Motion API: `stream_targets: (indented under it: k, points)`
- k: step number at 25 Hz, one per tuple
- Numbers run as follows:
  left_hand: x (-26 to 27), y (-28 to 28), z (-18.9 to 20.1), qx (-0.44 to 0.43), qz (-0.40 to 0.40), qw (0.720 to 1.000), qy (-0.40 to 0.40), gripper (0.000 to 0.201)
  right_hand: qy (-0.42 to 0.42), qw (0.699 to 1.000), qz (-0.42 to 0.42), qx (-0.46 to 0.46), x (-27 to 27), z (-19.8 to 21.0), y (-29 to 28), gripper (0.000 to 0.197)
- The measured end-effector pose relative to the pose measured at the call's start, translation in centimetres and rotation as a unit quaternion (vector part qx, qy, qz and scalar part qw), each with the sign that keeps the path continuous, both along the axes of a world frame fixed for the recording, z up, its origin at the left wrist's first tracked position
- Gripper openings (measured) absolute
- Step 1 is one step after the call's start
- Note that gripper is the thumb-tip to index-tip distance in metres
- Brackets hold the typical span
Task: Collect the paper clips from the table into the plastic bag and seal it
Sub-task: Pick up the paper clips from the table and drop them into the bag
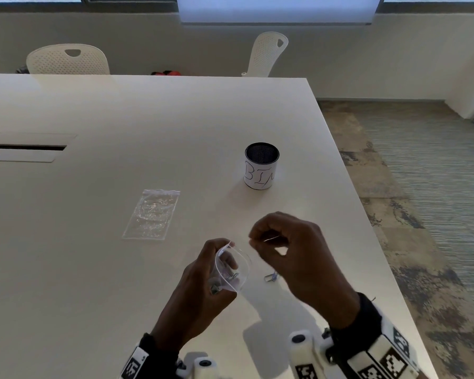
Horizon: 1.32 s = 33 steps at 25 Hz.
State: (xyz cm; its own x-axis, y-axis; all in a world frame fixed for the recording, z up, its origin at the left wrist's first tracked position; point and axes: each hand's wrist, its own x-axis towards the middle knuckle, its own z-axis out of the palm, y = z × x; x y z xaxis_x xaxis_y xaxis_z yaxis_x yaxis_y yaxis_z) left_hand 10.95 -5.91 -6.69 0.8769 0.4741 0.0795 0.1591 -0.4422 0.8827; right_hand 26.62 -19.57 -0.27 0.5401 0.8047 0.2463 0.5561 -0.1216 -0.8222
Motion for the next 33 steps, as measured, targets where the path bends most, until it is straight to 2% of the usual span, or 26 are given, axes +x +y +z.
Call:
stream_targets:
  k: [2, 4, 6, 12, 18, 20, 23, 26, 28, 30, 33]
  points:
    - [-0.1, 0.0, 0.1, 0.001, 0.001, 1.0, -0.005, 0.065, -0.066, 0.994, -0.017, -0.091, 2.0, -1.3, -0.7, 0.014]
    - [-0.1, 0.0, 0.1, 0.003, -0.001, 1.0, -0.007, 0.066, -0.124, 0.968, 0.008, -0.217, 3.0, -3.2, -1.4, 0.019]
    - [-0.1, 0.0, 0.2, -0.001, -0.004, 1.0, -0.007, 0.065, -0.152, 0.945, 0.039, -0.288, 2.8, -5.0, -1.8, 0.023]
    - [0.1, -0.1, 0.1, -0.002, -0.003, 1.0, -0.007, 0.064, -0.164, 0.933, 0.047, -0.316, 2.4, -6.4, -1.9, 0.004]
    - [0.0, -0.1, 0.1, -0.004, -0.001, 1.0, -0.001, 0.067, -0.192, 0.918, 0.06, -0.341, 2.1, -6.2, -2.0, 0.013]
    - [0.0, -0.1, 0.1, -0.002, -0.002, 1.0, -0.001, 0.067, -0.189, 0.922, 0.056, -0.333, 2.1, -6.2, -2.1, 0.01]
    - [-0.1, -0.1, 0.1, -0.001, 0.0, 1.0, -0.001, 0.068, -0.12, 0.954, 0.029, -0.274, 2.9, -5.8, -2.7, 0.006]
    - [-0.1, -0.1, 0.1, 0.001, 0.002, 1.0, 0.002, 0.069, -0.016, 0.988, -0.021, -0.155, 3.3, -4.2, -3.2, 0.012]
    - [-0.1, -0.1, 0.0, 0.004, 0.002, 1.0, 0.002, 0.069, 0.033, 0.997, -0.041, -0.062, 2.6, -2.2, -3.2, 0.015]
    - [0.0, 0.0, 0.0, 0.01, 0.002, 1.0, 0.001, 0.069, 0.045, 0.999, -0.029, -0.008, 1.3, -0.2, -2.7, 0.013]
    - [0.0, 0.0, -0.1, 0.018, 0.005, 1.0, -0.004, 0.067, -0.014, 1.0, 0.019, -0.002, -0.7, 0.9, -1.1, 0.012]
